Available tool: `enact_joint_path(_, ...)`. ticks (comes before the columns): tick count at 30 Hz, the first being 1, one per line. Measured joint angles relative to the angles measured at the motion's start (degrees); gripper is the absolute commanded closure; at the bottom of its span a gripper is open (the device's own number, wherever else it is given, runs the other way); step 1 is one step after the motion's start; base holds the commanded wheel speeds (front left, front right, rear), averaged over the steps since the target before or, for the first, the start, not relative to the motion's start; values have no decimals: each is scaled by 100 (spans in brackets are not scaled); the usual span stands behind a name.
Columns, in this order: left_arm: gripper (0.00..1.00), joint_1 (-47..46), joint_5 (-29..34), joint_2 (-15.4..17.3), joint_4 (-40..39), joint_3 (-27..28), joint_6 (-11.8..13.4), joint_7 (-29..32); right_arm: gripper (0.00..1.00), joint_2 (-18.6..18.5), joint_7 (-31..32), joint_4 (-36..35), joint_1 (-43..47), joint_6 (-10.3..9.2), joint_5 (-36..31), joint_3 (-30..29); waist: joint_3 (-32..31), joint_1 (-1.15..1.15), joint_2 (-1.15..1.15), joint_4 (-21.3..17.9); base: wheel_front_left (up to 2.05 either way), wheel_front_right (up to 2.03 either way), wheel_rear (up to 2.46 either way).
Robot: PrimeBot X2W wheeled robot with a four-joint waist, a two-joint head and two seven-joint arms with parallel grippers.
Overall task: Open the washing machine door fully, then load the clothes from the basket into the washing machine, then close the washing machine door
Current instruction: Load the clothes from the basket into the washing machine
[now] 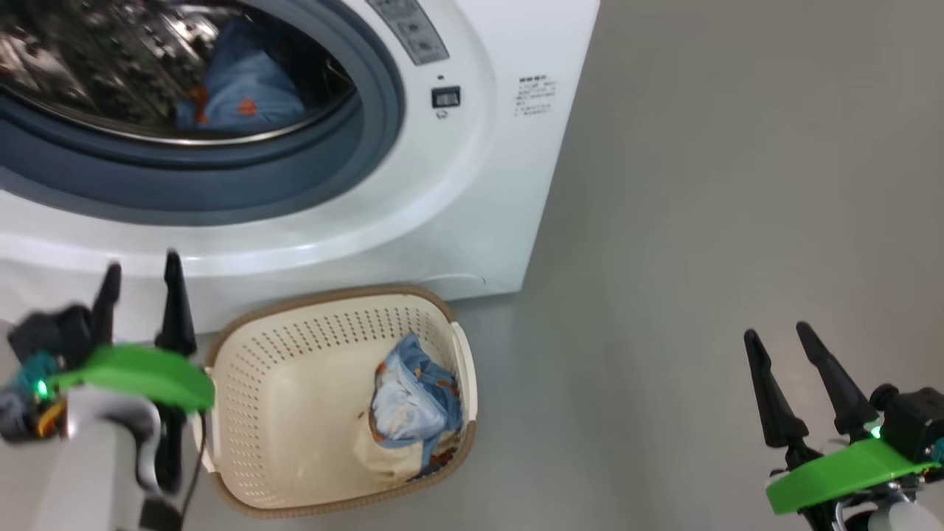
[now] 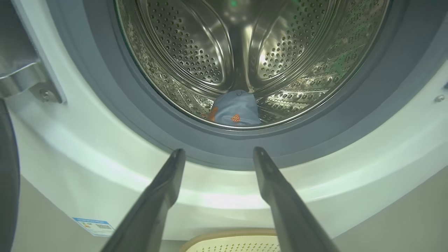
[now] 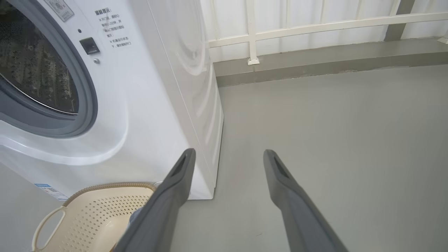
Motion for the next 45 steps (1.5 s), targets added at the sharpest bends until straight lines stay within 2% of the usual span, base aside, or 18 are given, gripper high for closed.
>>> enact_joint_path(8,0,1110,146,-75,-526,-38,0,1,0,-86,0,36,355,0,0,-49,-461,0,0,121,0,0,0)
enact_joint_path(19,0,2132,212,-70,-970,-190,0,1,0,-140,1,24,1008,0,15,-172,-1029,0,0,269,0,0,0)
enact_joint_path(30,0,3245,264,-126,-1730,85,-1,1,0,-140,1,-71,1504,0,111,-337,-1490,0,0,379,0,0,0)
enact_joint_path(45,0,3504,313,-237,-2054,223,-1,1,0,-91,1,-164,1508,0,110,-380,-1338,0,0,411,0,0,0)
